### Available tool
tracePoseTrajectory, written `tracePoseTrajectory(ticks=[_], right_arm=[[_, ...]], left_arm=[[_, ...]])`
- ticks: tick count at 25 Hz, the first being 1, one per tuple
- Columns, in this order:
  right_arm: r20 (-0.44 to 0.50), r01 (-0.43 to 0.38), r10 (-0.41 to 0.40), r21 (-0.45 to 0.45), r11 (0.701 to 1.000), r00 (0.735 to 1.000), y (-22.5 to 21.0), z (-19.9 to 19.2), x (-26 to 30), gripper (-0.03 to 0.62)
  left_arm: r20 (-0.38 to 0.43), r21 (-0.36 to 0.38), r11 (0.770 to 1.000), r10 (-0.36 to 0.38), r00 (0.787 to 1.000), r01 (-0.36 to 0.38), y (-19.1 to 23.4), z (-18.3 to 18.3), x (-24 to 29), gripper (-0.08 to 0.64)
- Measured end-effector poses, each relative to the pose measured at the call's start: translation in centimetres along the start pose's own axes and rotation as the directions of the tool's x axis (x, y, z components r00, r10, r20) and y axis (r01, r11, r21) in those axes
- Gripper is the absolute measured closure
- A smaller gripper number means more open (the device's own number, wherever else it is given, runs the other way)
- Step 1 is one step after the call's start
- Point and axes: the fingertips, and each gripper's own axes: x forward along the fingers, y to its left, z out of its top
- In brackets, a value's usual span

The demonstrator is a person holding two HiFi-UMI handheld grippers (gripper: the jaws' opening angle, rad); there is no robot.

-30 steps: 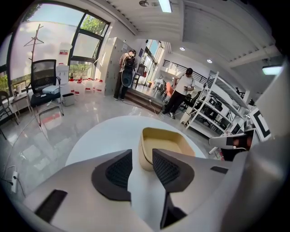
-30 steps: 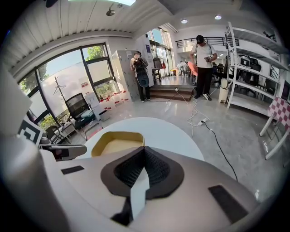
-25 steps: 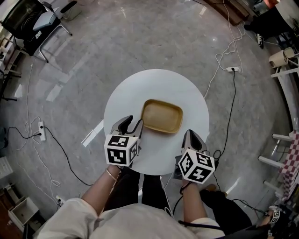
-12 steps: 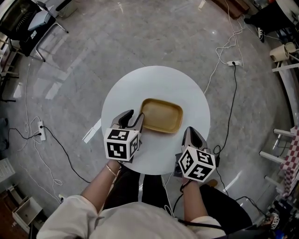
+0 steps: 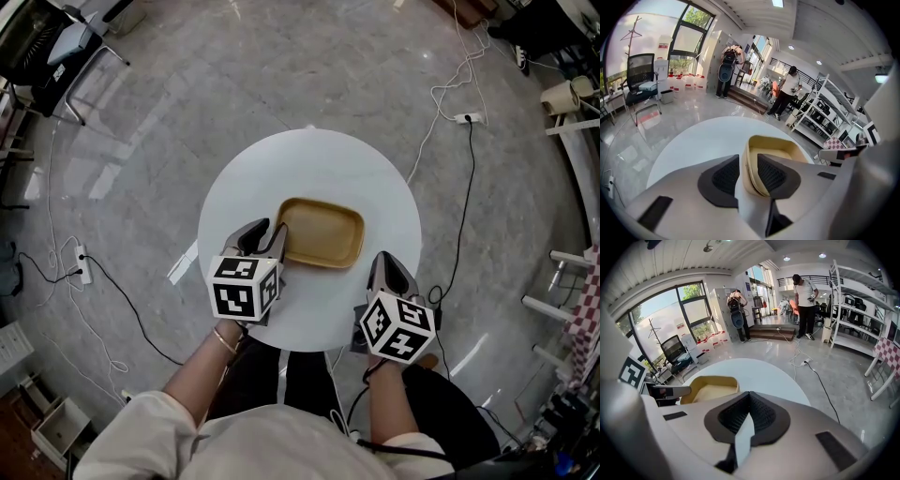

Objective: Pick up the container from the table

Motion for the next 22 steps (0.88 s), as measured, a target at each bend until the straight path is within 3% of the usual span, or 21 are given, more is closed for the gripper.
tracePoseTrajectory(ticks=[22], right_arm=[[-0.011,0.012,-0.012,0.017,1.0,1.0,-1.11,-0.05,0.68,0.568]], left_arm=[[-0.048,0.025,0.999,0.036,0.998,-0.035,0.05,-0.42,1.03,0.506]])
